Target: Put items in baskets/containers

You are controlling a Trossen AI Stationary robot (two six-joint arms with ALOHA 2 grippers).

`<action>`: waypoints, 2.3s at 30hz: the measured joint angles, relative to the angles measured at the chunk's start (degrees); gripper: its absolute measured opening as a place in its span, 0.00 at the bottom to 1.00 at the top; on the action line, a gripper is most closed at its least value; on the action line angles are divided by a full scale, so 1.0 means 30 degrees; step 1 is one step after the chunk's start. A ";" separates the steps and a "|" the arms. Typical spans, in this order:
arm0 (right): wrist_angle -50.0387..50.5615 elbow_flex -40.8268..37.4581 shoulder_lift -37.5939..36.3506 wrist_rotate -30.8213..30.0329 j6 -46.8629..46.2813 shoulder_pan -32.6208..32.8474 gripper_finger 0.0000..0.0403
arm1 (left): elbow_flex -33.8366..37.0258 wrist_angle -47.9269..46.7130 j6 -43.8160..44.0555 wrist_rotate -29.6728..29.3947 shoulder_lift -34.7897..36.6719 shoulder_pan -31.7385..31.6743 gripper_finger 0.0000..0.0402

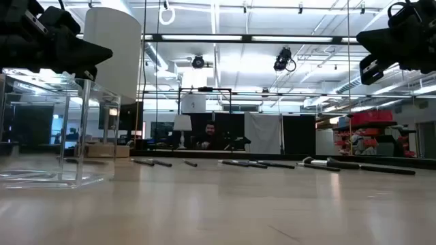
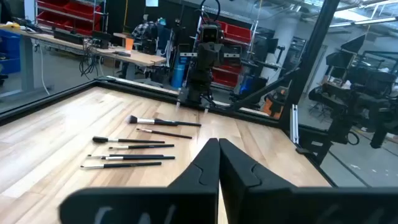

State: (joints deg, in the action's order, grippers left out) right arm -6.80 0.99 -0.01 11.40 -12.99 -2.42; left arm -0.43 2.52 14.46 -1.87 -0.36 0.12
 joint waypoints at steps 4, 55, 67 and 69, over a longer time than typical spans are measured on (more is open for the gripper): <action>0.0002 0.0001 0.0000 0.0000 0.0000 0.0001 0.04 | 0.0002 0.0000 0.0000 -0.0007 -0.0001 0.0000 0.01; -0.0004 0.0007 0.0000 0.0000 0.0000 0.0003 0.04 | 0.0007 0.0005 0.0000 -0.0005 0.0002 0.0000 0.01; -0.0303 0.0000 0.0000 -0.0741 0.0282 0.0003 0.04 | 0.0002 0.0000 0.0000 -0.0002 0.0001 0.0000 0.01; -0.0871 0.0000 0.0000 -0.1824 0.0459 0.0003 0.04 | 0.0007 0.0000 0.0000 -0.0003 -0.0001 0.0000 0.01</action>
State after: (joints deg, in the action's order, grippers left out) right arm -9.41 0.99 -0.01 5.93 -11.62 -2.42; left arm -0.40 2.52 14.46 -1.88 -0.36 0.12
